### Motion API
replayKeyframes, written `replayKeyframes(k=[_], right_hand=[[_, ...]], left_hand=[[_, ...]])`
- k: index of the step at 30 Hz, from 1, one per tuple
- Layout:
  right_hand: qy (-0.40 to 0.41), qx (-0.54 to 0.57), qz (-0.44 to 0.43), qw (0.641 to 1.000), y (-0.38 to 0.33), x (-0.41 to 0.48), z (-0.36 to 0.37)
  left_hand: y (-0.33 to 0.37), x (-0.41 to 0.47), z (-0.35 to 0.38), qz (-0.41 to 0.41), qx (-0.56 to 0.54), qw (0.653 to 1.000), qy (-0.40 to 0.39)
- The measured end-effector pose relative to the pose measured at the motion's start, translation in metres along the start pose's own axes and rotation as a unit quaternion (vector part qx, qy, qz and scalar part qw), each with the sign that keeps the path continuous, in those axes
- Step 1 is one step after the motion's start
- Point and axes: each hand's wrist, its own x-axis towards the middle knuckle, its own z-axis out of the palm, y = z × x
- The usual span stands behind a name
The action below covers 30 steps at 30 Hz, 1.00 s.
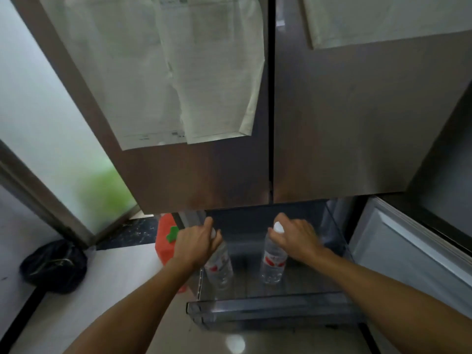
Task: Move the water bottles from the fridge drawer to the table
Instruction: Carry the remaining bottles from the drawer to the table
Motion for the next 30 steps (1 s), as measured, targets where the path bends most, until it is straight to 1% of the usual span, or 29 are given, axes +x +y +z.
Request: replayKeyframes(k=[2, 4, 8, 10, 12, 15, 17, 20, 22, 24, 26, 30], right_hand=[[0.025, 0.001, -0.035, 0.999, -0.006, -0.007, -0.020], [0.066, 0.009, -0.076, 0.995, -0.017, -0.016, -0.042], [0.144, 0.058, -0.160, 0.975, -0.052, -0.039, -0.081], [0.151, 0.094, -0.186, 0.966, -0.077, -0.049, -0.095], [0.147, 0.112, -0.214, 0.959, -0.105, -0.059, -0.099], [0.123, 0.103, -0.264, 0.951, -0.152, -0.083, -0.088], [0.083, 0.101, -0.294, 0.947, -0.184, -0.103, -0.066], [0.017, 0.093, -0.339, 0.936, -0.237, -0.140, -0.024], [-0.010, 0.082, -0.375, 0.923, -0.279, -0.168, 0.004], [-0.034, 0.074, -0.411, 0.908, -0.325, -0.202, 0.033], [-0.053, 0.071, -0.432, 0.897, -0.374, -0.239, 0.063], [-0.108, 0.079, -0.470, 0.872, -0.474, -0.324, 0.118]], left_hand=[[0.004, -0.020, -0.020, -0.033, -0.005, 0.999, 0.038], [0.010, -0.045, -0.042, -0.067, -0.007, 0.994, 0.087], [0.020, -0.097, -0.087, -0.120, -0.023, 0.976, 0.183], [0.020, -0.128, -0.107, -0.143, -0.022, 0.964, 0.225], [0.014, -0.164, -0.123, -0.164, -0.012, 0.955, 0.249], [-0.002, -0.228, -0.134, -0.203, 0.004, 0.949, 0.241], [-0.019, -0.275, -0.138, -0.237, 0.025, 0.945, 0.223], [-0.047, -0.355, -0.143, -0.290, 0.027, 0.940, 0.176], [-0.067, -0.416, -0.150, -0.328, 0.042, 0.930, 0.161], [-0.089, -0.482, -0.158, -0.362, 0.058, 0.916, 0.165], [-0.110, -0.550, -0.166, -0.386, 0.082, 0.905, 0.159], [-0.147, -0.677, -0.185, -0.443, 0.102, 0.882, 0.123]])
